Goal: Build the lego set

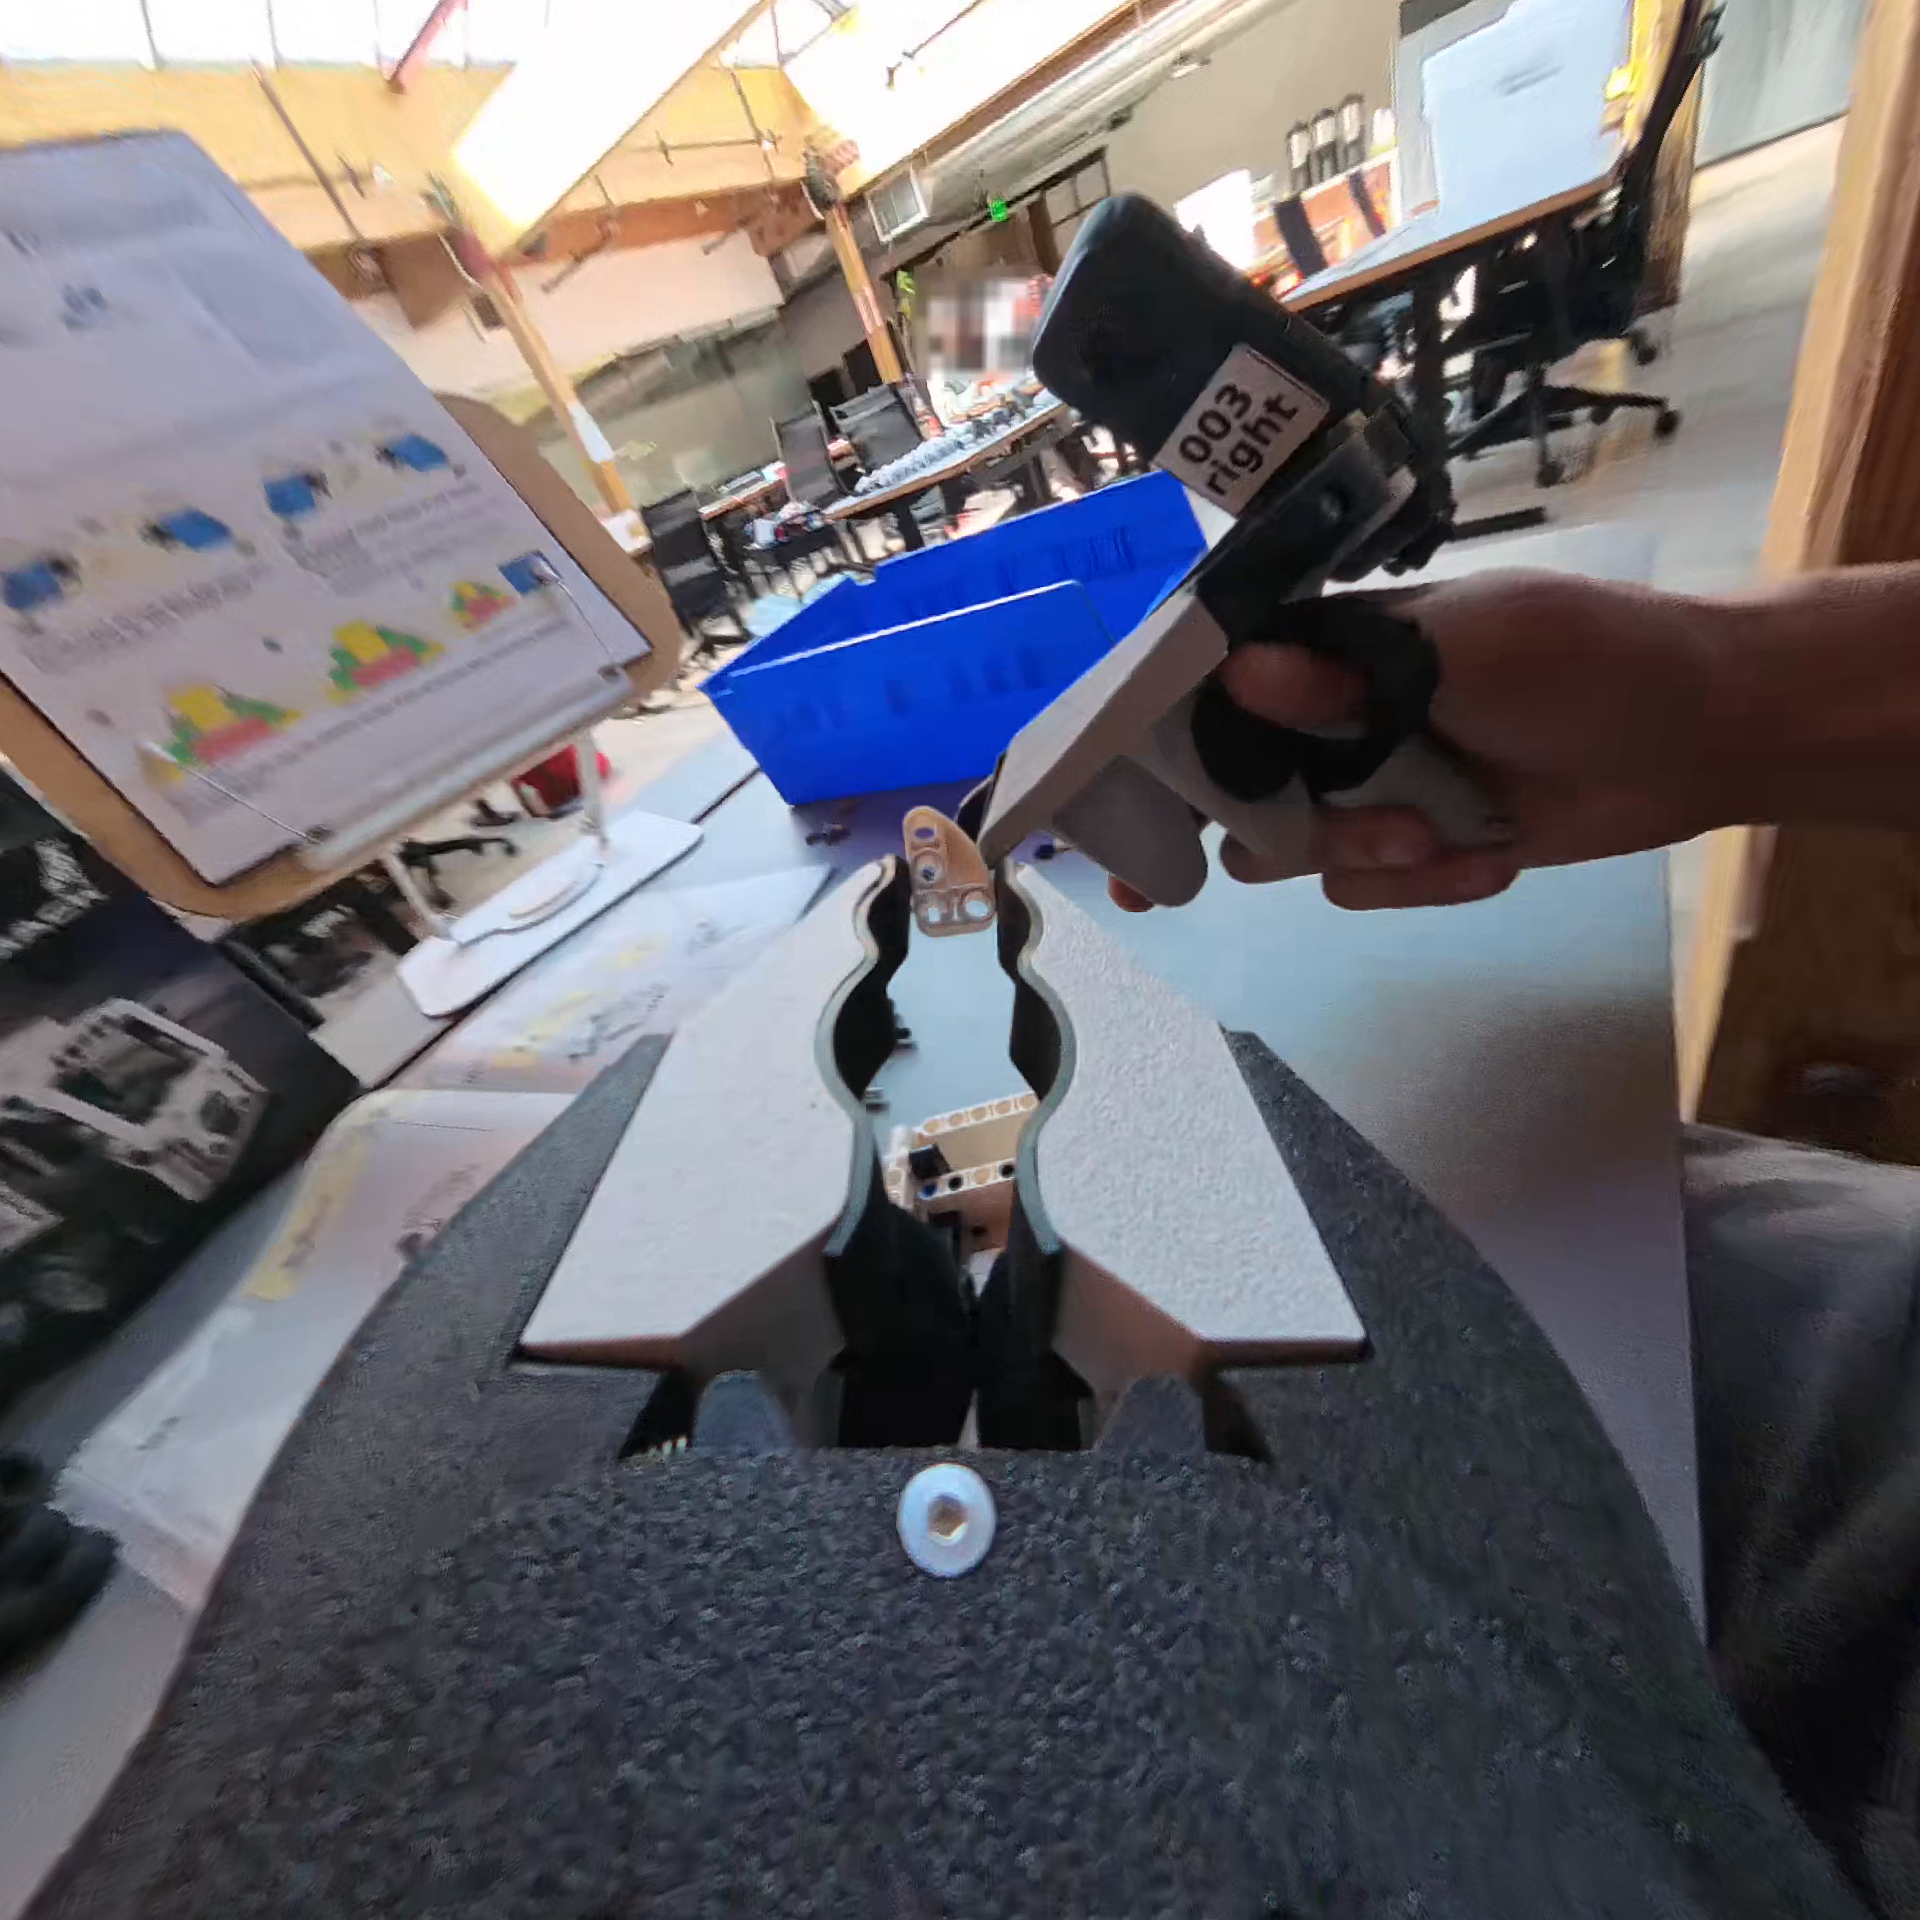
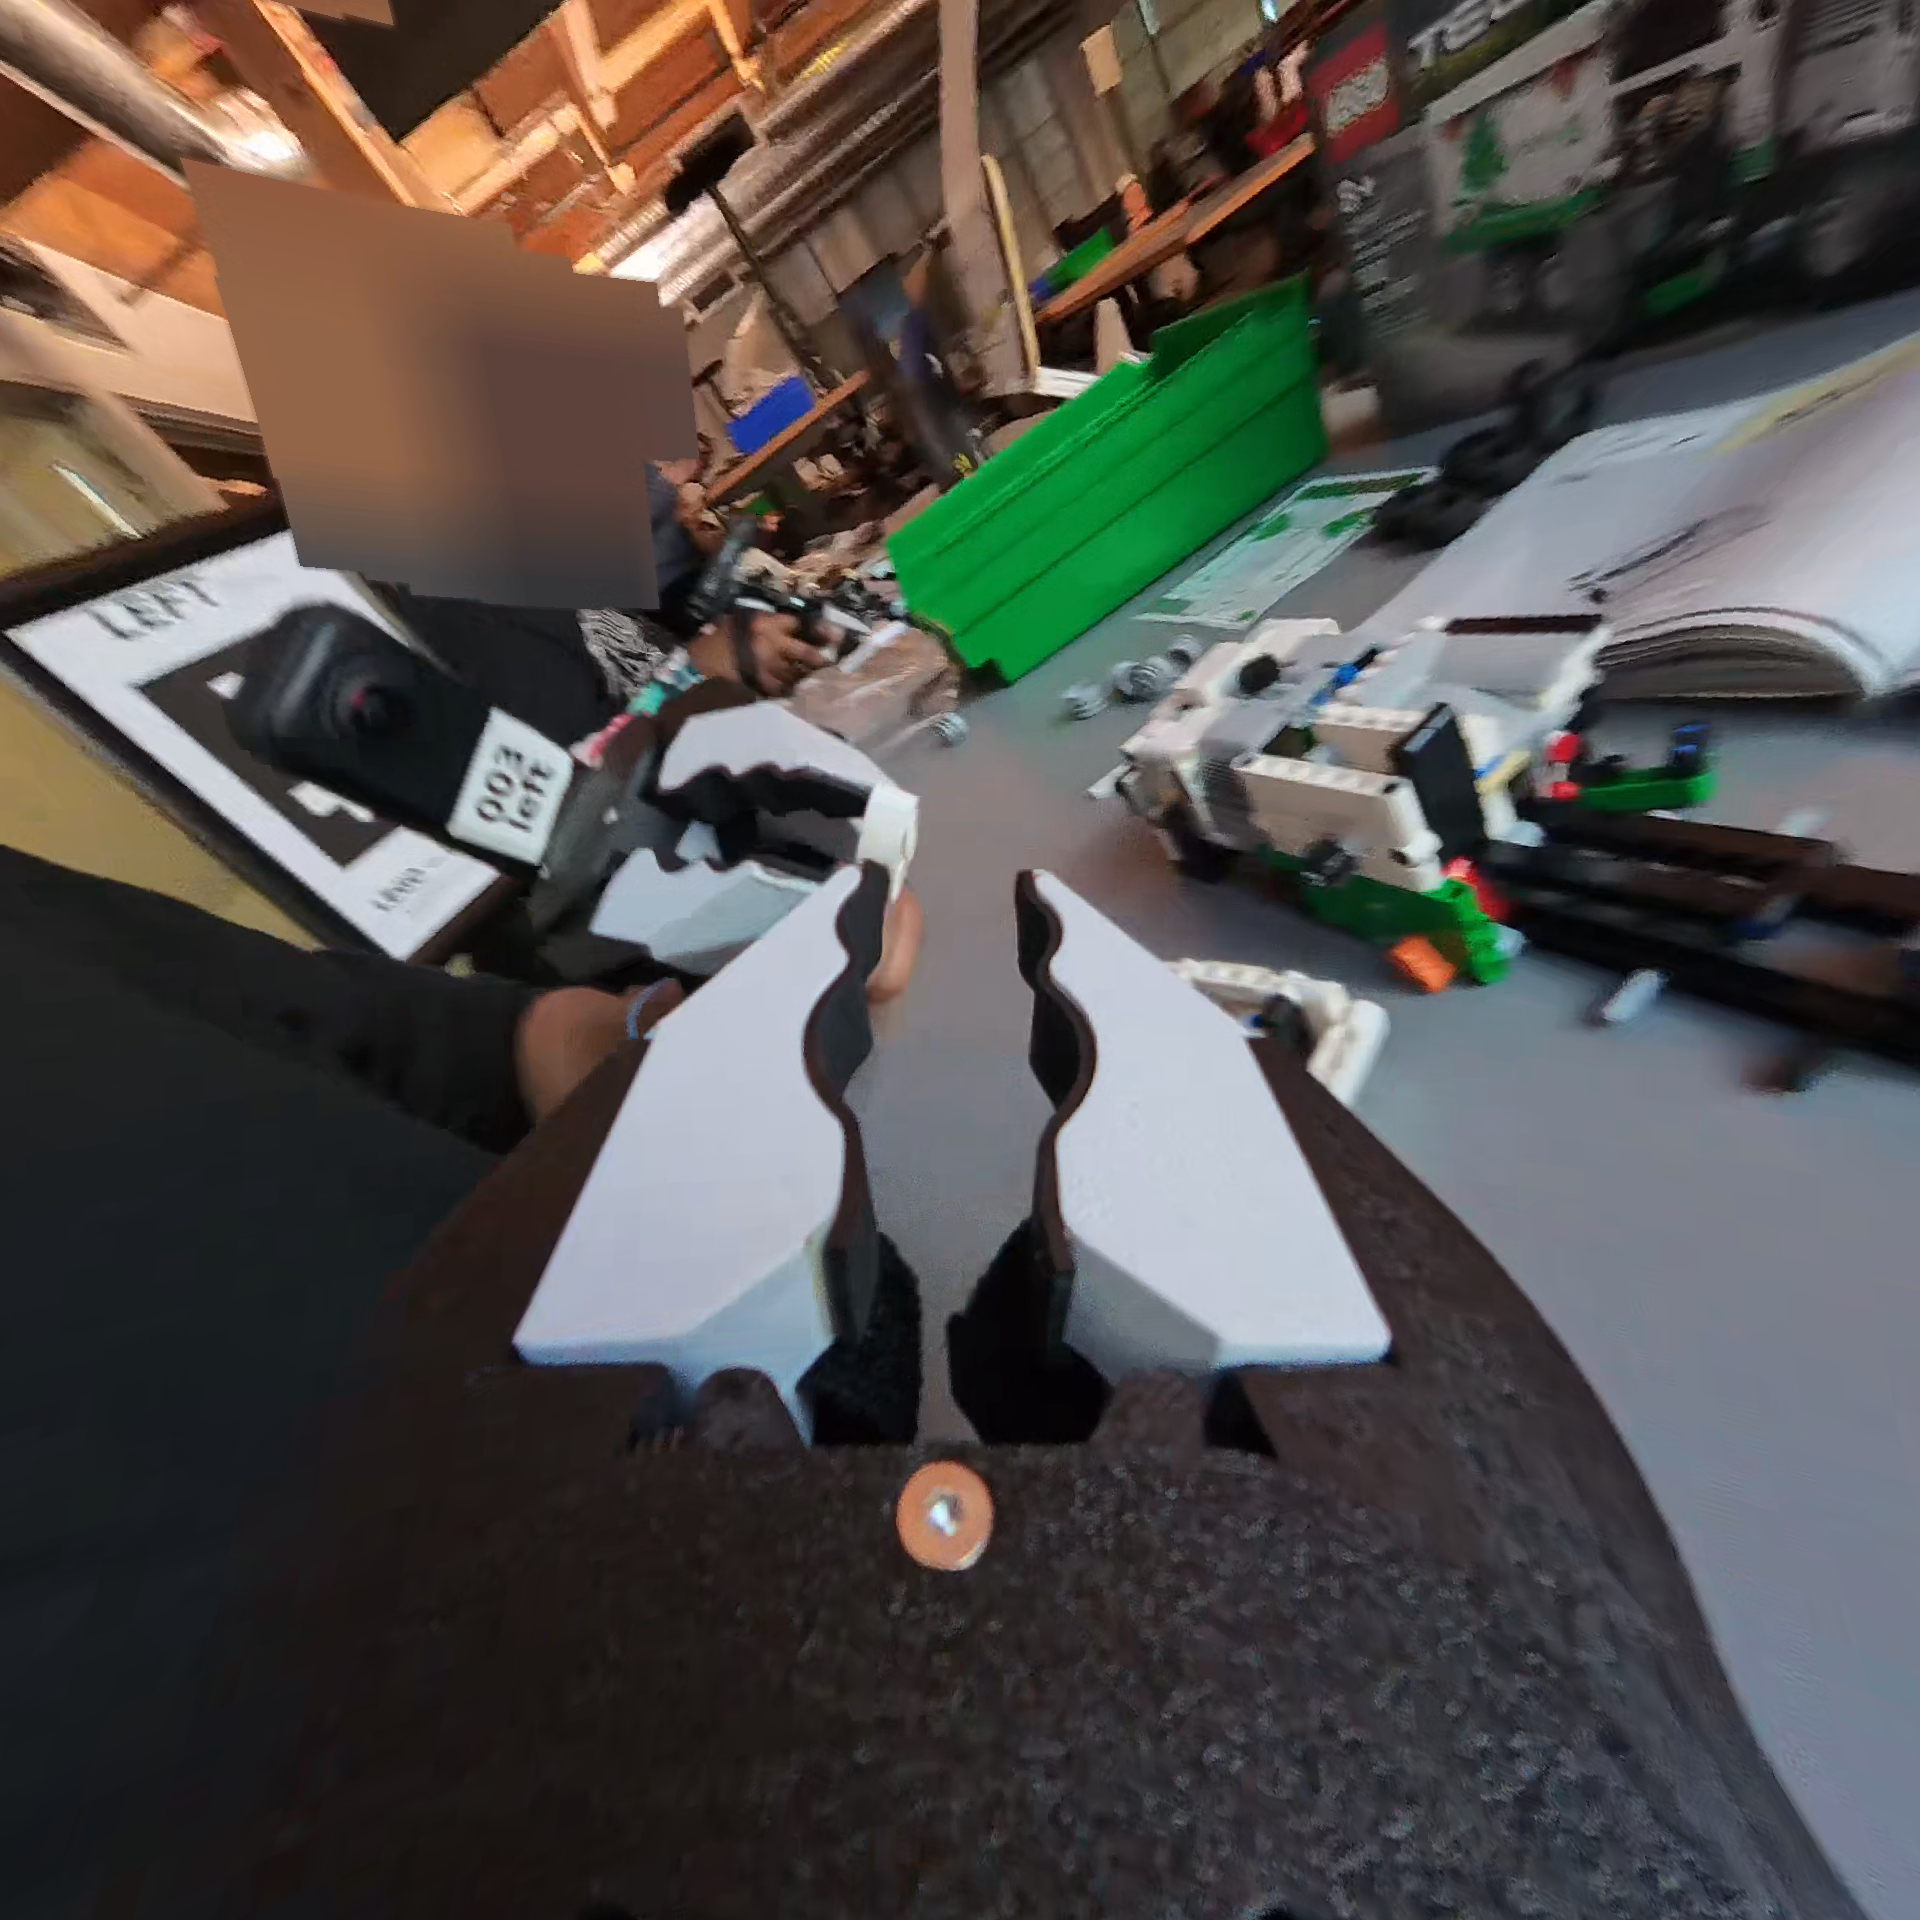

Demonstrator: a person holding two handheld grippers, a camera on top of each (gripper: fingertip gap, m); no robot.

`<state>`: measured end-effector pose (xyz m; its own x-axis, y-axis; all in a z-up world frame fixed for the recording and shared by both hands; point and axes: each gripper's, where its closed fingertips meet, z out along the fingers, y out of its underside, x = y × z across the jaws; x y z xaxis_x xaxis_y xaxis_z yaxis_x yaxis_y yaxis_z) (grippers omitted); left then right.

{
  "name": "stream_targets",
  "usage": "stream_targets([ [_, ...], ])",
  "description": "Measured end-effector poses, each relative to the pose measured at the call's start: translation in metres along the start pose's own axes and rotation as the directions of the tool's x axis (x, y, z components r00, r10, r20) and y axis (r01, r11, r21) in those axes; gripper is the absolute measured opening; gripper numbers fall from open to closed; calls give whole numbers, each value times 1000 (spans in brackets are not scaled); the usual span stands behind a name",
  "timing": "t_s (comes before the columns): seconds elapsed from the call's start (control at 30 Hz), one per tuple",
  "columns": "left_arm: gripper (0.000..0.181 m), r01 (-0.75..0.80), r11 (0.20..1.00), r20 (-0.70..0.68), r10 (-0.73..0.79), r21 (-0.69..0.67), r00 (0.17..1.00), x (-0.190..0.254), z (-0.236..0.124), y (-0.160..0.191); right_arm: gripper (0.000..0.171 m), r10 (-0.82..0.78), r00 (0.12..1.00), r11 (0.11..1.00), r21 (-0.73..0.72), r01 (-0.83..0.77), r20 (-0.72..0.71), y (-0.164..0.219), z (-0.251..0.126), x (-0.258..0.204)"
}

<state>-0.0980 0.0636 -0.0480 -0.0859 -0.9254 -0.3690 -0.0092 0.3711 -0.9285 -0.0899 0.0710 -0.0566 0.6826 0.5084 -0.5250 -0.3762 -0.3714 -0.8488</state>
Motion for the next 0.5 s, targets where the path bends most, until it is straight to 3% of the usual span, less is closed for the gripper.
stream_targets([
  [0.1,15,-141,989,54,143,-34,988,4,-11,-5,23,34,991,999,31,-38,132,-4,0,-30],
  [0.17,14,-153,988,53,154,-25,987,8,-19,-7,24,59,976,997,27,-67,212,-4,0,-49],
  [0.33,15,-247,969,9,247,-12,969,24,-32,-9,24,33,984,999,-41,-27,174,10,12,-54],
  [0.5,15,-334,941,-31,333,-47,942,36,-33,-1,10,19,989,996,-86,-6,148,22,12,-53],
])
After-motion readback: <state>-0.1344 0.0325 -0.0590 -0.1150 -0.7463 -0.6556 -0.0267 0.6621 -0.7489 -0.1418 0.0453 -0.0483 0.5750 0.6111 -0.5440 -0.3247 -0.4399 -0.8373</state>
